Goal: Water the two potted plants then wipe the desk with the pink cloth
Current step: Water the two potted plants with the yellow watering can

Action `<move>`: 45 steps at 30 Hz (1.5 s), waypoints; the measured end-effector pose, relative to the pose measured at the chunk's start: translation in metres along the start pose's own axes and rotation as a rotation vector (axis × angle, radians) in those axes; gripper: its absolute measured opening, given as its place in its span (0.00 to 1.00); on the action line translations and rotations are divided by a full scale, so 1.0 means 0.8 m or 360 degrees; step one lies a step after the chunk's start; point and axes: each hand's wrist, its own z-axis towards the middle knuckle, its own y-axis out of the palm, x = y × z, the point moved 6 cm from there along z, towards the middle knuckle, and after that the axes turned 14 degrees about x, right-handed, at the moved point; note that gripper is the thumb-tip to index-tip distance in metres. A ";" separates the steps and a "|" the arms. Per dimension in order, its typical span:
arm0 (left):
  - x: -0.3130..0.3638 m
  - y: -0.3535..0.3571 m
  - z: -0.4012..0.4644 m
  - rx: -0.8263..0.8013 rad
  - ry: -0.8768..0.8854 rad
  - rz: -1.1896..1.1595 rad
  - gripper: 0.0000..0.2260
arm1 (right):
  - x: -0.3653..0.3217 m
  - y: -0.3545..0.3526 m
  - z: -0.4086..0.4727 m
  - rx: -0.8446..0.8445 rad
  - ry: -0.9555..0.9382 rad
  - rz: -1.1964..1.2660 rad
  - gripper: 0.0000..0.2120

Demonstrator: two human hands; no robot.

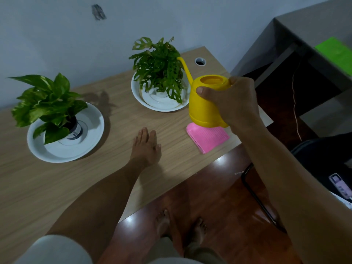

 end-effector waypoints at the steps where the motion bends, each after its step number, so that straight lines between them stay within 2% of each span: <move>1: 0.000 0.000 0.000 0.0007 0.0001 -0.0008 0.31 | -0.002 -0.001 0.001 0.0006 0.0002 0.0005 0.30; 7: 0.000 -0.003 -0.003 0.0024 0.0015 -0.0034 0.31 | -0.013 0.003 0.005 0.0021 -0.0001 0.0045 0.26; 19: 0.000 -0.009 -0.005 -0.0067 -0.0001 -0.0002 0.32 | -0.012 0.019 -0.007 0.0002 -0.0066 0.0083 0.28; 24: -0.001 -0.014 -0.017 -0.0055 0.0059 0.0028 0.28 | -0.002 0.017 -0.012 -0.0062 -0.0100 0.0138 0.29; 27: -0.001 -0.016 -0.028 -0.0085 -0.0001 0.0003 0.27 | 0.007 0.015 -0.014 -0.0099 -0.0086 0.0145 0.30; 31: -0.008 -0.024 -0.049 -0.0044 -0.0068 0.0002 0.24 | 0.012 0.006 -0.017 -0.0113 -0.0064 0.0257 0.27; 36: -0.043 -0.035 -0.075 -0.0031 -0.0194 0.0116 0.31 | -0.006 -0.005 -0.033 -0.0176 -0.0163 0.0440 0.24; 41: -0.085 -0.057 -0.100 0.0029 -0.0392 0.0060 0.32 | -0.045 -0.001 -0.071 -0.0281 -0.0298 0.0675 0.24; 45: -0.130 -0.079 -0.126 0.0077 -0.0437 0.0082 0.33 | -0.077 0.024 -0.111 -0.0393 -0.0352 0.0779 0.21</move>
